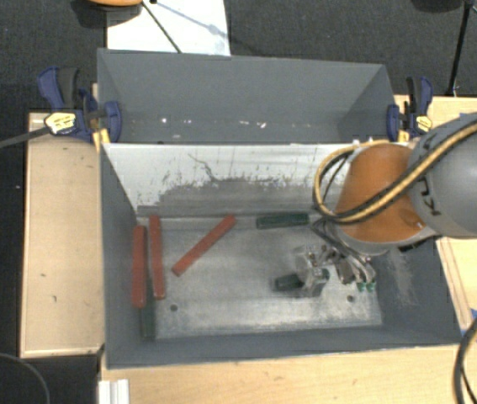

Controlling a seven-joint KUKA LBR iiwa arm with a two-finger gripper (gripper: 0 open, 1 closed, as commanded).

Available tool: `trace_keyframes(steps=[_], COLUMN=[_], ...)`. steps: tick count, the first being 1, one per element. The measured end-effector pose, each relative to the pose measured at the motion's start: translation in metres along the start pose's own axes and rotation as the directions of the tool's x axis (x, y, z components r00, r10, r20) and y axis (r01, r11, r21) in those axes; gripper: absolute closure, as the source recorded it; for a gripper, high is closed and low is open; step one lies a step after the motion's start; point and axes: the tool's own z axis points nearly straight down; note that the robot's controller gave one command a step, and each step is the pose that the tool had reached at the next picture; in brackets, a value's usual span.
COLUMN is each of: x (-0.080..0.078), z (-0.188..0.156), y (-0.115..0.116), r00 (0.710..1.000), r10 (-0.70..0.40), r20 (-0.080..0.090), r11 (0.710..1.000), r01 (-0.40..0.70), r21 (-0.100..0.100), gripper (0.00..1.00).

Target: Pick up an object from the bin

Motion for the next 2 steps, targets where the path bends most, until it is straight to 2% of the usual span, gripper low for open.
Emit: trace_keyframes(steps=[1, 2], x=[0.0, 0.008], z=[0.0, -0.087], y=[0.0, -0.019], r00=[1.0, 1.0], r10=[-0.001, 0.021], r20=[0.0, -0.001], r11=[1.0, 1.0], r01=[0.001, -0.021], r21=[0.0, 0.0], gripper=[1.0, 1.0])
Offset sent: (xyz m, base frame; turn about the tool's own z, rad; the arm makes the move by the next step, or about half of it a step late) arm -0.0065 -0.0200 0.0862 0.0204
